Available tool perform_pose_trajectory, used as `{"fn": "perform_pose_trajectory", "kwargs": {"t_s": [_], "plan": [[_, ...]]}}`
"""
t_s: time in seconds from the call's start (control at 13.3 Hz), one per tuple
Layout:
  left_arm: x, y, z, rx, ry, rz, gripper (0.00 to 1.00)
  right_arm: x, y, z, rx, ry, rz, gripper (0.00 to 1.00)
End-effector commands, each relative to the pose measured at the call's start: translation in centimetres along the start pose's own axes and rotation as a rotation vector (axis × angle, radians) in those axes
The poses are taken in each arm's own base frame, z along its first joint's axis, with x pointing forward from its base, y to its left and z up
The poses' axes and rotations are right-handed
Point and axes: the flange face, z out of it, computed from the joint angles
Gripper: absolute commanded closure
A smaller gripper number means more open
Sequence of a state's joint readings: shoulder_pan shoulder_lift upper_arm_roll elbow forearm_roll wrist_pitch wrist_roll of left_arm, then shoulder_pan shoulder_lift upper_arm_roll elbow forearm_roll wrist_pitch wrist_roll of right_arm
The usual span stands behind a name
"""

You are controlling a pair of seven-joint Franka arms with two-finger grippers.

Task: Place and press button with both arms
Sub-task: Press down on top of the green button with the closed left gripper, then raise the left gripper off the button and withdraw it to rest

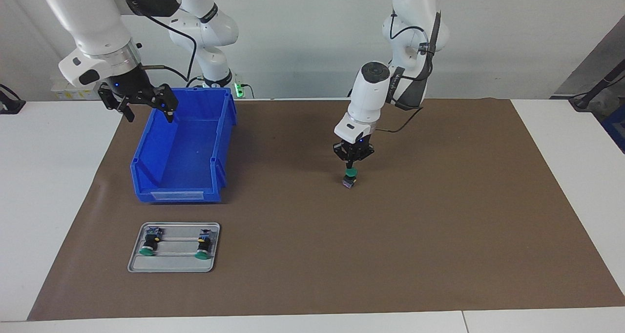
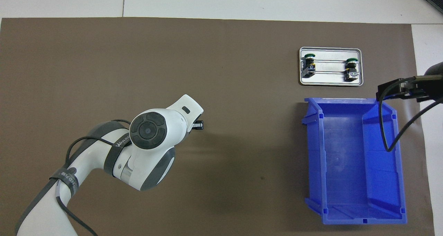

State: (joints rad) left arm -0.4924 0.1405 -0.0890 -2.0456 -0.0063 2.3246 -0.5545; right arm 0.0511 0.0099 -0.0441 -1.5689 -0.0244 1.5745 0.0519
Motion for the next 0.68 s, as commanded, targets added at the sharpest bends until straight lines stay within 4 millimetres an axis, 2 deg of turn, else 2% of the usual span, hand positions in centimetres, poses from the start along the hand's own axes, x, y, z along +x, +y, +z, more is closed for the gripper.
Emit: {"fn": "perform_pose_trajectory", "kwargs": {"t_s": [0.0, 0.15, 0.3, 0.45, 0.6], "plan": [[3.3, 0.4, -3.7, 0.027, -0.005, -0.019, 1.0, -0.5, 0.0, 0.0, 0.005, 0.001, 0.007, 0.0], [4.9, -1.7, -6.3, 0.046, -0.022, -0.042, 1.0, -0.6, 0.0, -0.1, 0.005, 0.002, 0.007, 0.0], [6.9, -5.2, -9.2, 0.07, -0.055, -0.009, 1.0, -0.6, 0.1, -0.2, 0.006, 0.004, 0.007, 0.0], [9.0, -9.7, -11.9, 0.083, -0.086, 0.037, 1.0, -0.6, 0.1, -0.2, 0.006, 0.004, 0.007, 0.0], [10.0, -14.7, -13.7, 0.089, -0.101, 0.083, 1.0, -0.5, 0.0, 0.0, 0.005, 0.001, 0.007, 0.0]]}}
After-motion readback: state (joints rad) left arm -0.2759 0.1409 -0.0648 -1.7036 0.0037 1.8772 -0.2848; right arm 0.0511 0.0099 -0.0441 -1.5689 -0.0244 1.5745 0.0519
